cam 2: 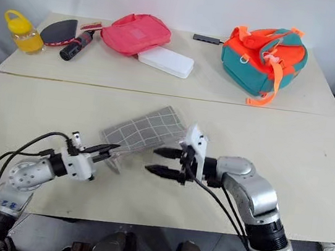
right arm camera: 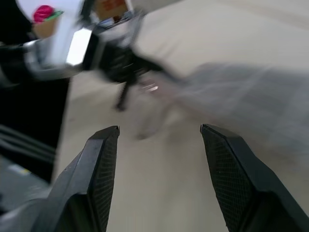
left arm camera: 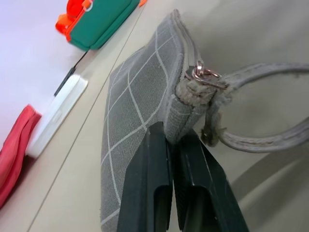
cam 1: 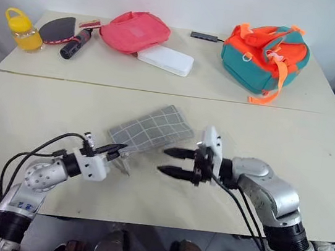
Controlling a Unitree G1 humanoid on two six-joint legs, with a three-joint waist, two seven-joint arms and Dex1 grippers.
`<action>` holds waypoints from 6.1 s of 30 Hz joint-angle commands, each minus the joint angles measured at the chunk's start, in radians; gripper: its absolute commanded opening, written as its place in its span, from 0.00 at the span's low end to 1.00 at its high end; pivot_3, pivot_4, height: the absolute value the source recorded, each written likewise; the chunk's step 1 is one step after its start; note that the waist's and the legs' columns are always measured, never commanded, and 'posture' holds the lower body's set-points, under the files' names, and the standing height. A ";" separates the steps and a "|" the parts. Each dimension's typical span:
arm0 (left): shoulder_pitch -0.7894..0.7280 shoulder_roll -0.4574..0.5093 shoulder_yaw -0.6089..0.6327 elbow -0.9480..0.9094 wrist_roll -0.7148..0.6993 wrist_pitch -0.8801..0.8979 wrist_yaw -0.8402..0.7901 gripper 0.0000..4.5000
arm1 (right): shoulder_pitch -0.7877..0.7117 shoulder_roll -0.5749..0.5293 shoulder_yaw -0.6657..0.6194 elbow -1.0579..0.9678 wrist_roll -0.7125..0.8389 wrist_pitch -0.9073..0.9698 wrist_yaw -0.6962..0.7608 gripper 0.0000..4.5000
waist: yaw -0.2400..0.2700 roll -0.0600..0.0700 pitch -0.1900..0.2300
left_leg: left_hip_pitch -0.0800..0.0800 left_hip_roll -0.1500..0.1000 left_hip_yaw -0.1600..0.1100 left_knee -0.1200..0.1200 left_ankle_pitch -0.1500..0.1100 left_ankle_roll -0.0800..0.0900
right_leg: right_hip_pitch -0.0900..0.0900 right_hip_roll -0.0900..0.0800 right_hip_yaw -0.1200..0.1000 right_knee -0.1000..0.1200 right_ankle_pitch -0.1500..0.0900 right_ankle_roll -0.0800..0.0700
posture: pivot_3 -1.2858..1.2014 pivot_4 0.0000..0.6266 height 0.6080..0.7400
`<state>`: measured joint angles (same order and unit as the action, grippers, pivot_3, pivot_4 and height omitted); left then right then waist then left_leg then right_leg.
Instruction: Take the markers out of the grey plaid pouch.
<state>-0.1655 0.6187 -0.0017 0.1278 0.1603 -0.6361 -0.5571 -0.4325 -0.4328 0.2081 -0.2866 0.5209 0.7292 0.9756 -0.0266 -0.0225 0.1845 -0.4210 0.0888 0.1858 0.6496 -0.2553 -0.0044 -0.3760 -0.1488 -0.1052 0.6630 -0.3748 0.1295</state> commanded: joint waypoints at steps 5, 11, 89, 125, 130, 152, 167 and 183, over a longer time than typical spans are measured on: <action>-0.071 -0.057 -0.066 -0.037 0.061 0.110 0.033 0.00 | 0.009 0.141 0.073 0.069 -0.098 -0.022 -0.193 0.63 | -0.002 0.000 0.000 | 0.000 0.000 0.001 0.000 0.001 -0.001 | -0.001 0.000 0.000 0.001 0.000 0.000 | 0.52 0.24 1.00; -0.078 -0.067 -0.076 -0.079 0.067 0.152 0.045 0.00 | -0.015 0.226 0.079 0.137 -0.110 -0.039 -0.232 0.63 | -0.002 0.000 0.000 | -0.001 0.000 0.001 0.000 0.000 -0.001 | -0.001 0.001 0.000 0.000 0.000 0.000 | 0.52 0.24 1.00; 0.069 0.014 0.059 -0.178 -0.292 0.219 -0.145 0.00 | -0.048 -0.106 -0.126 0.279 -0.154 -0.295 0.001 0.58 | -0.005 0.000 0.000 | 0.000 0.001 0.003 0.000 0.000 -0.001 | -0.001 0.001 0.001 -0.001 0.000 0.000 | 0.52 0.24 1.00; 0.054 0.000 0.066 -0.192 -0.319 0.254 -0.153 0.00 | -0.056 -0.223 -0.211 0.289 -0.110 -0.292 0.096 0.43 | -0.002 0.000 0.000 | -0.001 0.001 0.003 0.000 0.000 -0.001 | -0.001 0.001 0.001 -0.001 0.000 0.000 | 0.52 0.24 1.00; 0.051 -0.013 0.066 -0.202 -0.336 0.275 -0.151 0.00 | -0.094 -0.243 -0.271 0.208 -0.053 -0.266 0.084 0.43 | -0.004 0.000 0.000 | 0.000 0.001 0.002 0.000 0.000 -0.001 | -0.001 0.001 0.001 -0.001 0.000 0.000 | 0.52 0.24 1.00; 0.015 -0.049 0.054 -0.258 -0.331 0.342 -0.151 0.00 | -0.092 -0.042 0.044 0.217 -0.462 -0.653 -0.129 0.01 | -0.004 0.000 0.000 | -0.001 0.001 0.003 0.001 0.000 -0.001 | -0.001 0.001 0.001 0.000 0.000 0.000 | 0.52 0.24 1.00; -0.015 -0.079 0.014 -0.272 -0.329 0.371 -0.153 0.00 | -0.188 -0.104 0.112 0.339 -0.747 -0.882 -0.171 0.61 | -0.005 0.000 0.000 | -0.001 0.001 0.003 0.001 0.000 -0.001 | -0.001 0.002 0.001 0.000 0.000 0.000 | 0.52 0.24 1.00; -0.026 -0.117 0.009 -0.290 -0.388 0.485 -0.162 0.00 | -0.217 -0.148 0.093 0.205 -0.633 -0.683 0.009 0.46 | -0.002 0.000 0.000 | -0.001 0.001 0.002 0.002 0.000 -0.001 | -0.001 0.002 0.001 0.000 0.000 0.000 | 0.52 0.24 1.00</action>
<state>-0.1849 0.5079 -0.0013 -0.1125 -0.1954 -0.1629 -0.7226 -0.6265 -0.5560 0.3247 -0.0164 -0.1545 0.0049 0.9338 -0.0288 -0.0227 0.1845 -0.4217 0.0901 0.1879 0.6515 -0.2549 -0.0055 -0.3768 -0.1473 -0.1042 0.6630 -0.3749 0.1296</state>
